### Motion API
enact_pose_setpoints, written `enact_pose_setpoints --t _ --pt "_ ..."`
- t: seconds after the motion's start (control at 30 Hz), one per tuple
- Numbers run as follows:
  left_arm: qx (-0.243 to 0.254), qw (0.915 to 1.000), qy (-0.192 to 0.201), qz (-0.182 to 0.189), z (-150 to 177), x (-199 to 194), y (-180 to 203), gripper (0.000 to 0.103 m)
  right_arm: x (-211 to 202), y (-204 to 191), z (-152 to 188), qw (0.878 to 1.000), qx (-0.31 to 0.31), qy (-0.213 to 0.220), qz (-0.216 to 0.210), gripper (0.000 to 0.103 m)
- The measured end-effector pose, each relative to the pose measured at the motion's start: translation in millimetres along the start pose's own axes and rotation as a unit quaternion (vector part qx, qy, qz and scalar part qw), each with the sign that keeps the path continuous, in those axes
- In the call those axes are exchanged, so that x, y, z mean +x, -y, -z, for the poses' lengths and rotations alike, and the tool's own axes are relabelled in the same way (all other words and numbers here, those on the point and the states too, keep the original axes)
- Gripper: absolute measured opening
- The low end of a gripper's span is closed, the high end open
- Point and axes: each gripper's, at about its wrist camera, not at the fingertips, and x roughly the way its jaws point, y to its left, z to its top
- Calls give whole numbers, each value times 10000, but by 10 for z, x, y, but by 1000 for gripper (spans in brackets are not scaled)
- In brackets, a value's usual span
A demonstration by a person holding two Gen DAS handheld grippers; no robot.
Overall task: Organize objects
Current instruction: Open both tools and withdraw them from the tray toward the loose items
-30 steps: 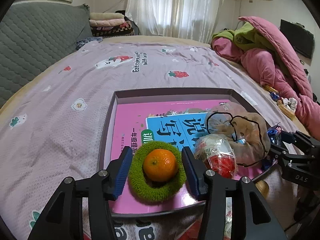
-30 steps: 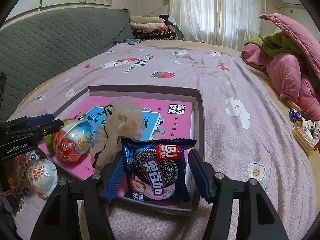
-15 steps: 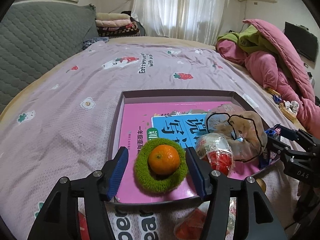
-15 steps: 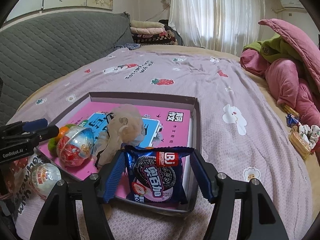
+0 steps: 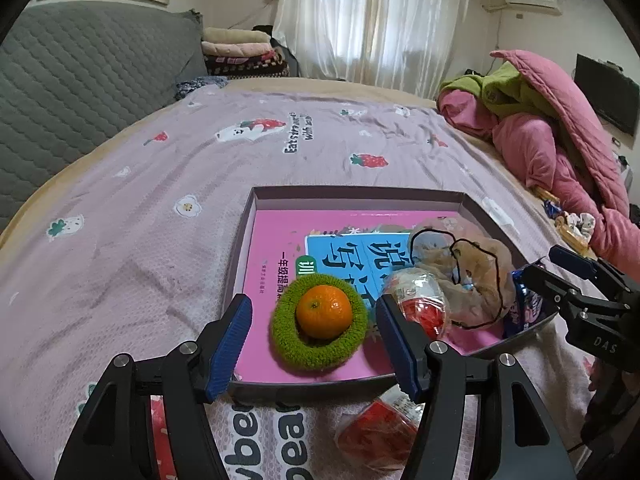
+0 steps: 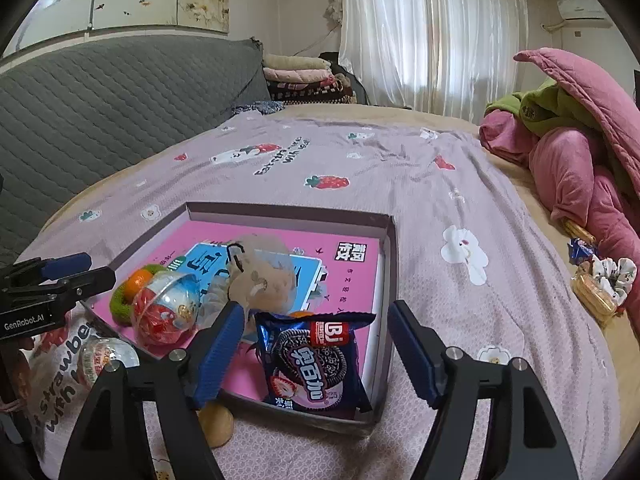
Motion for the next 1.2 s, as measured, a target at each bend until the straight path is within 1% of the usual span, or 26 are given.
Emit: enact_pose_setpoints --t 0.07,0.17,0.47,0.6,0.97,1.07,1.2 --pt "-5 10000 33 -28 -9 -35 -2 66 -27 11 -9 10000 14 27 -2 74" --pt "-42 10000 65 -50 -23 -77 1 74 -55 23 -23 10000 43 64 -28 74" --pt "-98 9996 238 -131 -76 -315 -1 74 -156 -15 -54 9997 -17 206 -106 75" --pt "-64 9994 286 -159 -73 -416 32 74 -237 -24 -71 9994 -16 329 -137 79" --pt "10 9992 380 -140 -71 -677 124 74 -465 -104 -69 9982 -94 564 -151 81" --pt "51 9989 427 -162 -60 -746 151 75 -565 -150 -69 9973 -118 705 -147 83" --pt "106 9987 477 -120 -39 -833 179 75 -738 -184 -67 9944 -6 1011 -308 86"
